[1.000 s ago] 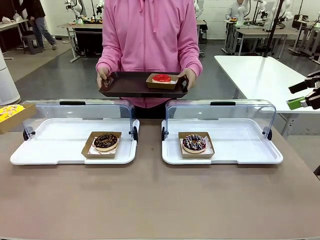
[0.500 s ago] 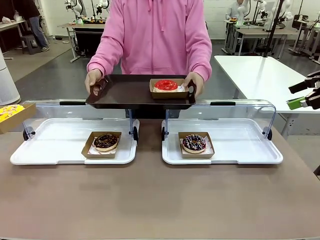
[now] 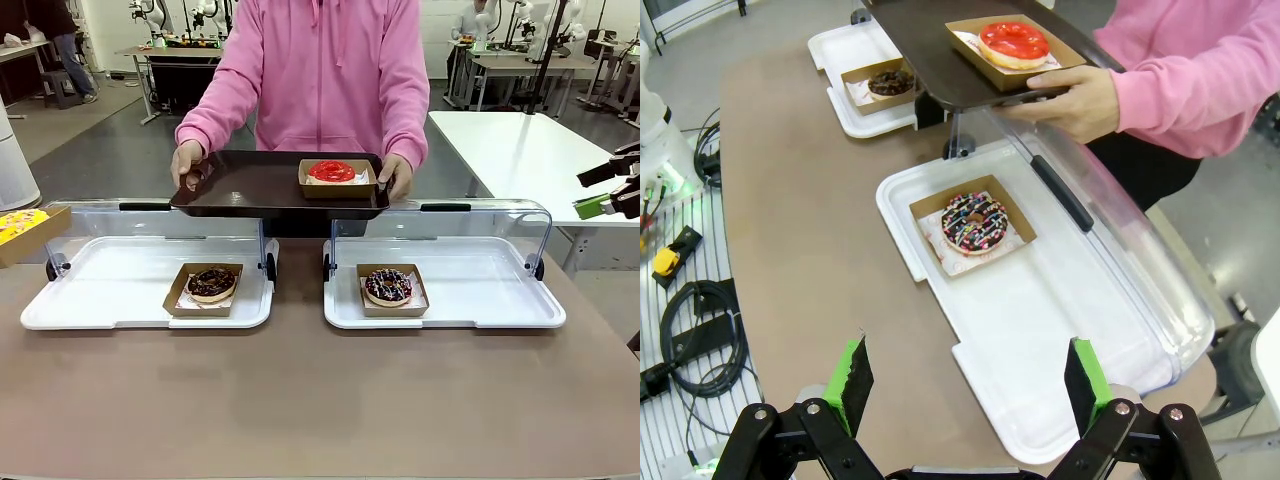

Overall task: Provide the desired donut to the person.
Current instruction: Place the picked Paper togo box onto the Handle tray extended by the person.

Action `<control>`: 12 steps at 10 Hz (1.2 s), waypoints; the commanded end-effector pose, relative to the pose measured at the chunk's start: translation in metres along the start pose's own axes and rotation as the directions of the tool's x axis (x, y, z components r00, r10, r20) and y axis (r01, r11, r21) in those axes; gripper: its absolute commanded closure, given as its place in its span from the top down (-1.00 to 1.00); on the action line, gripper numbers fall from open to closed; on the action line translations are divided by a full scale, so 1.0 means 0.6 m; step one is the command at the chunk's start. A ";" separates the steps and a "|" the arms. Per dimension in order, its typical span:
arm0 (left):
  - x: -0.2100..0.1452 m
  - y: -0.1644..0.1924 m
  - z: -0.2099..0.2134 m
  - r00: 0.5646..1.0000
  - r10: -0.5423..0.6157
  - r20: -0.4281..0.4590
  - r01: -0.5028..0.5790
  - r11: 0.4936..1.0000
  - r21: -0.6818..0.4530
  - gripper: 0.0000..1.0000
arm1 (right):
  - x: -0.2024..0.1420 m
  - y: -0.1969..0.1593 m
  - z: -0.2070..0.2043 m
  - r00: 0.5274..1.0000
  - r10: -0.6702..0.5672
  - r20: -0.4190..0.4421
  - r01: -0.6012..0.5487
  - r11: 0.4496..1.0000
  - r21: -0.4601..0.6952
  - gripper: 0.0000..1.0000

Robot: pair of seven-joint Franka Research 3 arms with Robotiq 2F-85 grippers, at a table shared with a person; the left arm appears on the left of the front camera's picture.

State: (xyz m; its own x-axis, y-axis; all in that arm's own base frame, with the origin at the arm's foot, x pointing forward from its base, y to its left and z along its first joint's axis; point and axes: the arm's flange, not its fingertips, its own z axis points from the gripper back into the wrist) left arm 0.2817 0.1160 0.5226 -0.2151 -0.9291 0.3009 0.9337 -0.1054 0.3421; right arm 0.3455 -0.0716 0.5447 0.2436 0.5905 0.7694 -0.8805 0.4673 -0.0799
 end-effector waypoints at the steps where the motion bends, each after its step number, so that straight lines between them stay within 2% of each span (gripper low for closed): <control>1: -0.002 -0.001 0.003 1.000 0.009 -0.010 -0.008 1.000 0.008 -1.00 | -0.003 0.000 0.000 1.000 0.006 0.006 -0.006 1.000 0.010 1.00; 12: 0.000 0.000 0.000 1.000 0.000 0.000 0.000 1.000 0.000 -0.97 | -0.003 0.000 0.000 1.000 0.006 0.006 -0.006 1.000 0.010 1.00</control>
State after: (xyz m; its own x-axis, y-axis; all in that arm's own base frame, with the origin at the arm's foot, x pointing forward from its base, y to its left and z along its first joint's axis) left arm 0.2818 0.1158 0.5225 -0.2156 -0.9289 0.3010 0.9337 -0.1059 0.3419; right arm 0.3455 -0.0716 0.5447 0.2436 0.5905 0.7694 -0.8805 0.4673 -0.0799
